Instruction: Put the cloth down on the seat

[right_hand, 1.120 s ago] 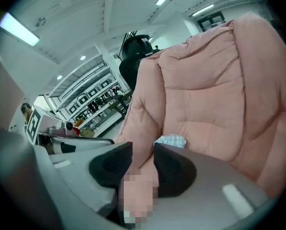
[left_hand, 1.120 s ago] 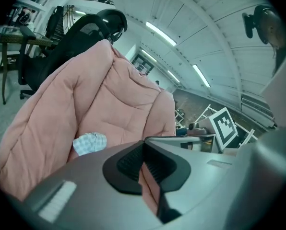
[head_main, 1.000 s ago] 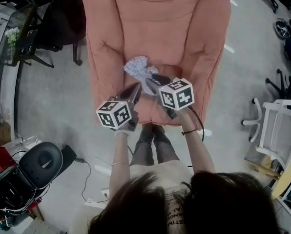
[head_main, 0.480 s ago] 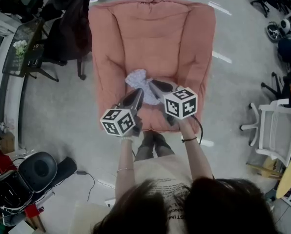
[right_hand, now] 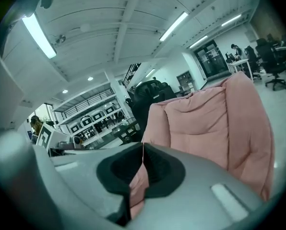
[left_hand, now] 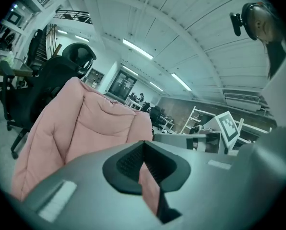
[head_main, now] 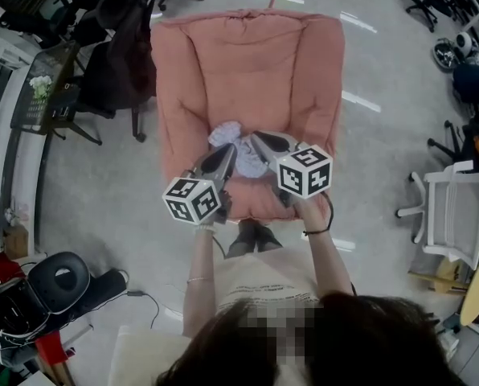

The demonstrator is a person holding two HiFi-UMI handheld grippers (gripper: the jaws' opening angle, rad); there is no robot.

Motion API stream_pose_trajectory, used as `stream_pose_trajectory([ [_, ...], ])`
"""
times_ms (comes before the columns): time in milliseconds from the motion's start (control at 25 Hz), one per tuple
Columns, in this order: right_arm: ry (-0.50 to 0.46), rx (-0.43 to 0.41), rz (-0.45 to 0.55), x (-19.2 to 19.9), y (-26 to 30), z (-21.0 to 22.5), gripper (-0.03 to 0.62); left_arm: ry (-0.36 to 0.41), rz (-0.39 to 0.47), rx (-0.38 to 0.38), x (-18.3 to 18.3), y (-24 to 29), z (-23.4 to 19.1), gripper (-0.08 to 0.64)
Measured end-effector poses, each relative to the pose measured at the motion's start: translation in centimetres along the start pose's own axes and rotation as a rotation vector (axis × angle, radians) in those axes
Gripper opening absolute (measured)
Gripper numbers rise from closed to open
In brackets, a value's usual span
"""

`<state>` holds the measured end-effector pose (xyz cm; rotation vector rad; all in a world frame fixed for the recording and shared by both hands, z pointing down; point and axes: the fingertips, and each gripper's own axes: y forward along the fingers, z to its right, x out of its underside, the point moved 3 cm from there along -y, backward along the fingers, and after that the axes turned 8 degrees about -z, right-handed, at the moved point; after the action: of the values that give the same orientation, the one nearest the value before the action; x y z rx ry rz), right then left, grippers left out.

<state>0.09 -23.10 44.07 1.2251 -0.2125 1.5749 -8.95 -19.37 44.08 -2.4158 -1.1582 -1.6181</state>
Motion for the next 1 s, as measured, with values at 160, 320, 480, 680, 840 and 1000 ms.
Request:
stream_pose_trajectory([
  [160,-0.04,-0.007,0.025,-1.1,-1.3,-0.8,0.003,0.021,0.011,0.022,-0.6,-0.5,1.1,0.008],
  [320,-0.086,-0.006,0.043,-1.9,-2.2,-1.4,0.003,0.06,0.013,0.045,-1.3,-0.7,2.2,0.008],
  [480,-0.142,-0.002,0.058,-2.6,-2.5,-2.3,0.002,0.076,0.007,0.059,-1.8,-1.0,2.8,0.008],
  [680,-0.177,-0.01,0.07,-2.5,-2.9,-3.1,0.002,0.108,0.016,0.067,-2.1,-1.2,3.7,0.008],
  [840,-0.195,-0.02,0.078,-2.5,-2.7,-3.7,0.002,0.123,0.021,0.067,-2.0,-1.4,3.7,0.008],
  [1000,-0.206,-0.025,0.091,-2.7,-2.8,-3.8,0.002,0.124,0.02,0.072,-1.9,-1.4,3.7,0.008],
])
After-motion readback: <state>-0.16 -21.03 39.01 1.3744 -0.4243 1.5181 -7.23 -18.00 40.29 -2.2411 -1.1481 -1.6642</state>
